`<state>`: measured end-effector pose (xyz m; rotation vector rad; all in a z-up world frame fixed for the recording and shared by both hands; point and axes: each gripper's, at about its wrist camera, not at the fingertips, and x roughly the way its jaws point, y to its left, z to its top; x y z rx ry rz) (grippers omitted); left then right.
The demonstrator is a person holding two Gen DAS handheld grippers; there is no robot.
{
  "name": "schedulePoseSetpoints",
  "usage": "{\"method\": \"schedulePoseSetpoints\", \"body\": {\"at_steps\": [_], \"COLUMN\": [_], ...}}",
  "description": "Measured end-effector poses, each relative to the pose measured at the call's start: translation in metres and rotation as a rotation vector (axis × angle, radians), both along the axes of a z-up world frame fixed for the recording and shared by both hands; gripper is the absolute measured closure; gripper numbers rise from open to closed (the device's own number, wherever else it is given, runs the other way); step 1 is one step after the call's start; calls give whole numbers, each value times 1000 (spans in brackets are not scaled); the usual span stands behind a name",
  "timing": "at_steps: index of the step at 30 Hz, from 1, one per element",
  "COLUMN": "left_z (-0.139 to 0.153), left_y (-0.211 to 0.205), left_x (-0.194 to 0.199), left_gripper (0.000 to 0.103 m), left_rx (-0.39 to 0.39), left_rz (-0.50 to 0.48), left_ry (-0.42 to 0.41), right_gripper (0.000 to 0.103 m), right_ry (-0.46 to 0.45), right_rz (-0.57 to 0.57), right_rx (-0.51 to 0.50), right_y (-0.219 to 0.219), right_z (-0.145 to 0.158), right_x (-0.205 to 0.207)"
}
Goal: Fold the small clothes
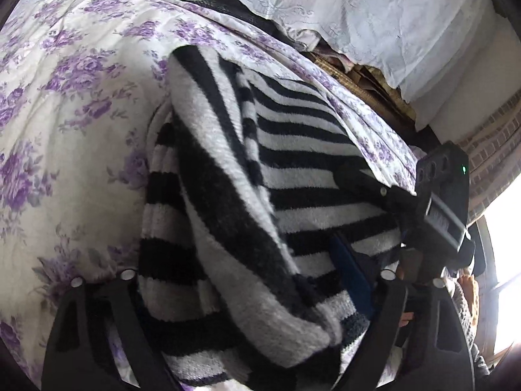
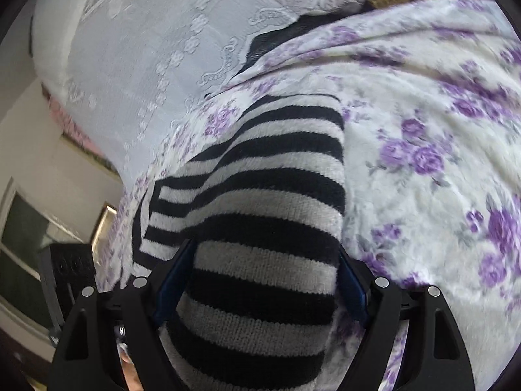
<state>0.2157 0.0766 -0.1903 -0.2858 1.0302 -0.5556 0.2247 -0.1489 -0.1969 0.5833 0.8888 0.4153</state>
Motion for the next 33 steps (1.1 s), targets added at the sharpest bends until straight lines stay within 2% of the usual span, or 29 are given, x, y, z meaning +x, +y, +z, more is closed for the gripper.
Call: {"method": "schedulePoseSetpoints", "body": {"at_steps": [5, 9, 12, 17, 20, 24, 27, 31, 33], "left_z": [-2, -4, -6, -6, -5, 1, 5, 10, 15], "left_y": [0, -9, -13, -14, -14, -15, -14, -14, -19], "left_x": [-5, -7, -8, -9, -11, -21, -26, -35, -47], "left_gripper": [26, 23, 20, 22, 29, 46, 53, 57, 58], "left_rx": [54, 105, 107, 100, 92, 98, 101, 94, 126], "left_rz": [68, 142, 223, 241, 238, 243, 254, 260, 255], "left_ry": [-26, -62, -84, -88, -94, -127, -142, -152, -174], "right_gripper": [24, 27, 27, 27, 29, 34, 36, 39, 39], "right_ry": [-32, -33, -24, -18, -25, -66, -112, -176, -226], "right_rz": [6, 13, 43, 59, 57, 49, 51, 53, 62], "right_rx": [-11, -27, -7, 9, -4, -38, -72, -106, -132], "right_y": [1, 1, -5, -11, -10, -5, -1, 4, 7], "right_z": [0, 0, -1, -2, -1, 4, 10, 19, 26], "right_x": [0, -1, -3, -9, -10, -13, -19, -28, -38]}}
